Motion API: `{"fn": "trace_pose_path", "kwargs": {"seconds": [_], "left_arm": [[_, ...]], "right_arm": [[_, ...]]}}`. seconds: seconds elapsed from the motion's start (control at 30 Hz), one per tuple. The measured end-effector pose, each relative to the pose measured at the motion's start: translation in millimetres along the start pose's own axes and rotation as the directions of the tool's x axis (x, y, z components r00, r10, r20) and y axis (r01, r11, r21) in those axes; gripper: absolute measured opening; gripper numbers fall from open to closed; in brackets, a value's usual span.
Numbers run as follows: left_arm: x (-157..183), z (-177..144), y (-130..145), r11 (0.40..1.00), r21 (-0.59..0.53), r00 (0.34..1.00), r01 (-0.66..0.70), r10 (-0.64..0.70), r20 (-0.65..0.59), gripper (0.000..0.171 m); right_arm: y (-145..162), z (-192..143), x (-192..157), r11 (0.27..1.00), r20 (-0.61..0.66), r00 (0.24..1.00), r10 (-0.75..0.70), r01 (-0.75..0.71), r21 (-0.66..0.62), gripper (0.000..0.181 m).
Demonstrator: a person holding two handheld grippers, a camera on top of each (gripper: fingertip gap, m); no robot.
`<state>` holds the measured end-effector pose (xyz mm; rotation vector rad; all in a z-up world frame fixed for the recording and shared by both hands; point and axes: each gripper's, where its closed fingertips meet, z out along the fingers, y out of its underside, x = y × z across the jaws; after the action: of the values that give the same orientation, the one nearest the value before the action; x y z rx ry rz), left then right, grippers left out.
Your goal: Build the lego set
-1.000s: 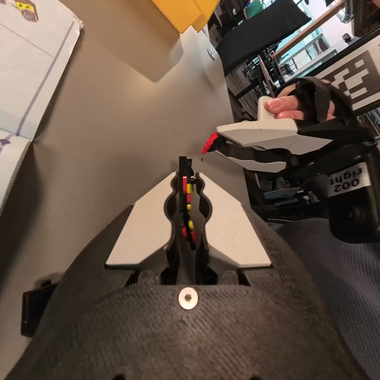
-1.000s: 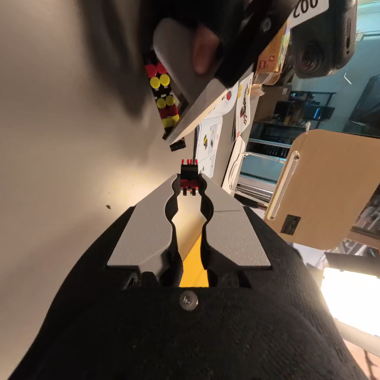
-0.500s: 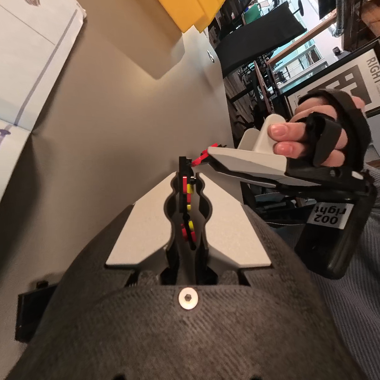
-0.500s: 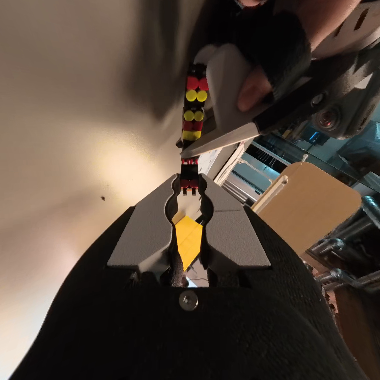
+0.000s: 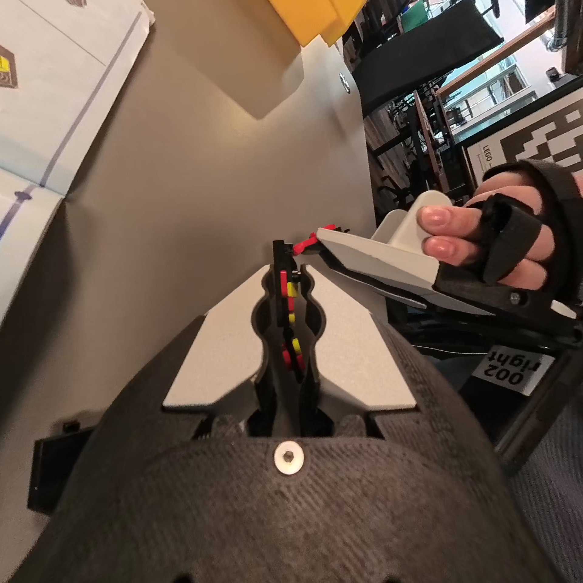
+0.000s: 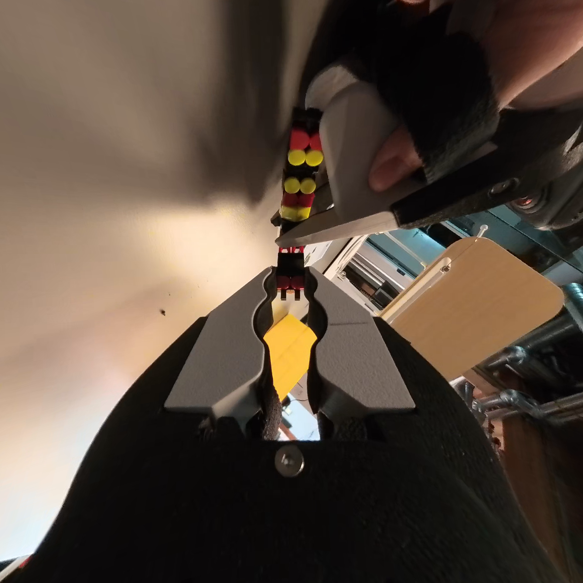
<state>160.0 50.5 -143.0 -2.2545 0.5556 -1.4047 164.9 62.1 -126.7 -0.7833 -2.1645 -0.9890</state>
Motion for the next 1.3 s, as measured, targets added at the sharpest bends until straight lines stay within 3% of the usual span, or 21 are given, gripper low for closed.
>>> {"fn": "trace_pose_path", "kwargs": {"seconds": [0.9, 1.3], "left_arm": [[-4, 1, 0, 1.0, 0.004, 0.999, 0.002, -0.002, 0.041, 0.014], [-6, 0, -2, 1.0, 0.021, 0.999, 0.015, -0.016, 0.041, 0.014]], "right_arm": [[-6, 5, 0, 0.999, 0.01, 0.999, 0.034, -0.034, -0.028, 0.014], [-13, 6, 3, 0.996, 0.023, 0.998, 0.06, -0.061, 0.058, 0.014]]}}
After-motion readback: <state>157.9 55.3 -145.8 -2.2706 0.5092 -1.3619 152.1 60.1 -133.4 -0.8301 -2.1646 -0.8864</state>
